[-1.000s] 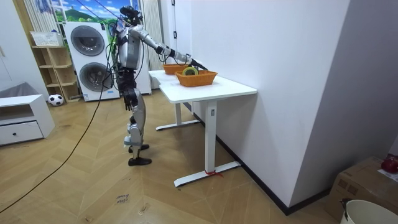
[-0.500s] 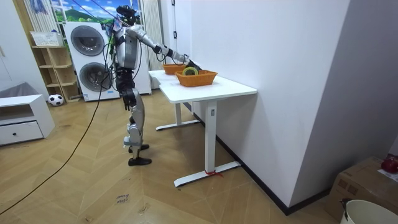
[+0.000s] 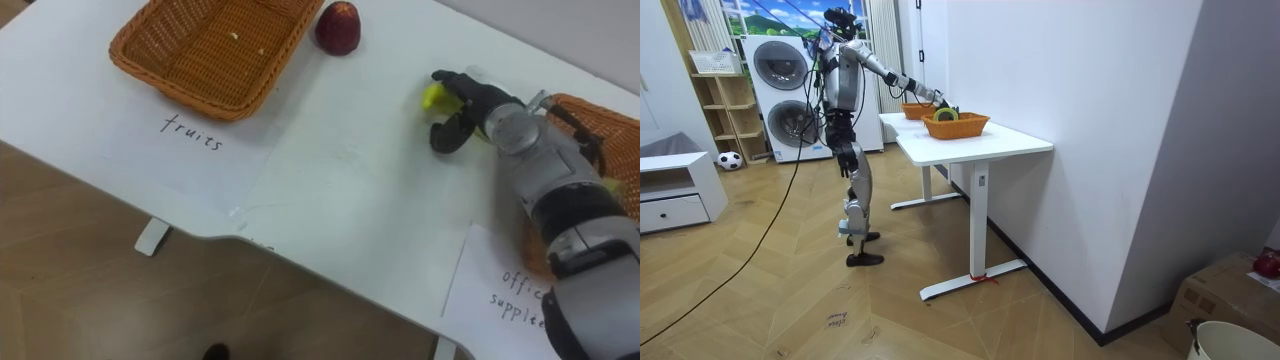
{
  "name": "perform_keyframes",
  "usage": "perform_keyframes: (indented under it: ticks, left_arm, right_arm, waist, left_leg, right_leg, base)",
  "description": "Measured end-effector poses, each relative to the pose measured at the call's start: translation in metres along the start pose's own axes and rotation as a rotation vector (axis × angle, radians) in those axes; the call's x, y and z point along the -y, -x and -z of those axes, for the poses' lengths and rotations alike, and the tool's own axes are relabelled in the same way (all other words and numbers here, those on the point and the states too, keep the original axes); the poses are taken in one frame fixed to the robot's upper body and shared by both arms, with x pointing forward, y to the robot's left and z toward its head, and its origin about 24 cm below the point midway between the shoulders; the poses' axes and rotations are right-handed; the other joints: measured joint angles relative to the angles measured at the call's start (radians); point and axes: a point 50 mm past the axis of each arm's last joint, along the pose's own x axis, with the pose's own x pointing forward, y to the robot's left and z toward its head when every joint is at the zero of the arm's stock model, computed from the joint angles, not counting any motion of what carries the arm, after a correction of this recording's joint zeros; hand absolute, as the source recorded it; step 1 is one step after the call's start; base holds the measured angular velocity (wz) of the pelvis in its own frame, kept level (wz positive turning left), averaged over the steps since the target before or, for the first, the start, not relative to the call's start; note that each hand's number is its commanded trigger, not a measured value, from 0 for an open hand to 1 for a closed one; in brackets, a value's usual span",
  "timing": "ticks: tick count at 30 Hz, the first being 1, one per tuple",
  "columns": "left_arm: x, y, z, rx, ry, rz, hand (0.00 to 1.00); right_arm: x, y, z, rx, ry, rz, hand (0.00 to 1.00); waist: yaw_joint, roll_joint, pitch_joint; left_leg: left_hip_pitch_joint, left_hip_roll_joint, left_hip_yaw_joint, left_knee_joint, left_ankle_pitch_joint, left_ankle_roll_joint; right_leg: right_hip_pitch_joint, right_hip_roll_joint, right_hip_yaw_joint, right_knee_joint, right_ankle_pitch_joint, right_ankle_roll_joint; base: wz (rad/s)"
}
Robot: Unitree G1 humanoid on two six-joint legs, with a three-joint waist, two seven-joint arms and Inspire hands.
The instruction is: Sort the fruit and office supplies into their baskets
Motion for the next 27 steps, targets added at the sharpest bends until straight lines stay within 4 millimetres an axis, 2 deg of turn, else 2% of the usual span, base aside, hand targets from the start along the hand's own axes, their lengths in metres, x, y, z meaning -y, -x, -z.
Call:
perform_keyframes:
  ticks: [12,18,19,20,21,27]
  left_arm:
    - [-0.0007,0.0001,0.001,0.0,0.0,-0.003,0.0]
    - [-0.0006,0.0001,0.001,0.0,-0.001,-0.002,0.0]
    - [-0.0005,0.0001,0.0009,0.0,-0.002,-0.002,0.0]
    - [-0.0003,0.0,0.0007,0.001,-0.004,-0.001,0.0]
    - [-0.0001,0.0,0.0006,0.001,-0.006,0.0,0.0]
    - [0.0001,-0.0001,-0.0001,0.003,-0.009,0.001,0.0]
  right_arm:
    - [0.0019,0.0032,0.0094,-0.013,-0.01,-0.011,0.0]
    - [0.0005,0.003,0.0096,-0.014,-0.004,-0.015,0.0]
    - [0.0005,0.003,0.0096,-0.014,-0.004,-0.015,0.12]
    - [0.0006,0.003,0.0096,-0.014,-0.004,-0.015,0.74]
    - [0.0006,0.003,0.0096,-0.014,-0.003,-0.015,1.0]
    - [0.007,0.0034,0.0084,-0.01,-0.011,0.04,1.0]
  waist:
    - [0.019,-0.006,-0.0045]
    - [0.02,-0.005,-0.0037]
    - [0.02,-0.005,-0.0036]
    - [0.02,-0.005,-0.0035]
    - [0.02,-0.005,-0.0035]
    - [0.019,-0.004,-0.0032]
  left_leg:
    - [0.001,0.003,-0.002,-0.004,0.002,-0.003]
    - [0.006,0.003,-0.002,-0.004,0.002,-0.003]
    - [0.006,0.003,-0.002,-0.004,0.002,-0.003]
    - [0.006,0.003,-0.002,-0.004,0.002,-0.003]
    - [0.006,0.003,-0.002,-0.004,0.002,-0.003]
    - [0.005,0.002,-0.002,-0.005,0.002,-0.003]
  right_leg:
    - [0.002,0.005,-0.001,-0.003,0.001,-0.002]
    - [0.006,0.004,0.0,-0.003,0.002,-0.003]
    - [0.006,0.004,0.0,-0.003,0.002,-0.003]
    - [0.006,0.004,0.0,-0.003,0.002,-0.003]
    - [0.006,0.004,0.0,-0.003,0.002,-0.003]
    - [0.006,0.004,0.0,-0.003,0.002,-0.003]
  base:
    - [0.0]
    - [0.0]
    - [0.0]
    - [0.0]
    - [0.0]
    - [0.0]
